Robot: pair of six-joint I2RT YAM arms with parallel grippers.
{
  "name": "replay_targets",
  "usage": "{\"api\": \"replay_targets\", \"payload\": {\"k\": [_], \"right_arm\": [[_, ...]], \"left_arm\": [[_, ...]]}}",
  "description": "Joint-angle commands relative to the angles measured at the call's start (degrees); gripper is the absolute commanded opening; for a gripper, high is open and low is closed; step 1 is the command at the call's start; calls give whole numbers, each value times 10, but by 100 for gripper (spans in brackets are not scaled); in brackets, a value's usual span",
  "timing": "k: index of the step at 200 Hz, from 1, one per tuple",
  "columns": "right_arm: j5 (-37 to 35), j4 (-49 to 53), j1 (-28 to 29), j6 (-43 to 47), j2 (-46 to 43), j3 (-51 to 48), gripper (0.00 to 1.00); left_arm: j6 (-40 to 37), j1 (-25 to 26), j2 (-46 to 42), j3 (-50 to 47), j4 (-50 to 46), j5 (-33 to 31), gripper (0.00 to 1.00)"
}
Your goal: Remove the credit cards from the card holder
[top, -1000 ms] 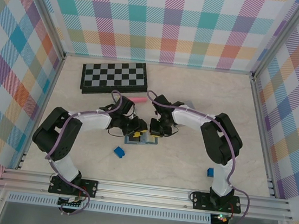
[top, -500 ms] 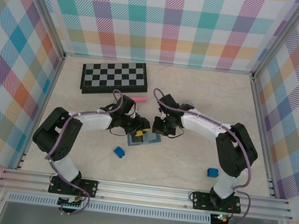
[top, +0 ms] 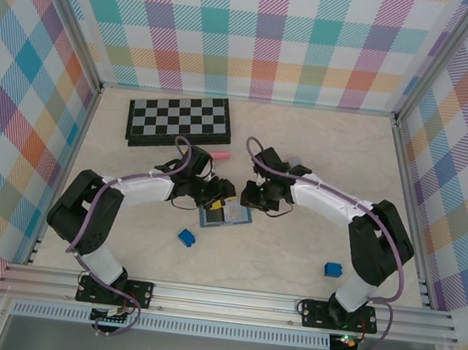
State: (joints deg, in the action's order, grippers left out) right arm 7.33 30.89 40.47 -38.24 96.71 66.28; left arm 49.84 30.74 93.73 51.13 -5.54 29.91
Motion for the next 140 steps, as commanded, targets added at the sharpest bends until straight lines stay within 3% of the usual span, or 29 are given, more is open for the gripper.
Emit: {"api": "replay_targets", "payload": {"k": [1,84,140], "right_arm": [[35,0,-2,25,2,13,25],[44,38,-2,42,117,93,18],[12,53,-3,35,151,99,17]], "left_arm": [[-15,1,-30,11,-59,-60,48],[12,2,20,11,-28,-46,29],[8,3,47,14,-19,-36,26]]}}
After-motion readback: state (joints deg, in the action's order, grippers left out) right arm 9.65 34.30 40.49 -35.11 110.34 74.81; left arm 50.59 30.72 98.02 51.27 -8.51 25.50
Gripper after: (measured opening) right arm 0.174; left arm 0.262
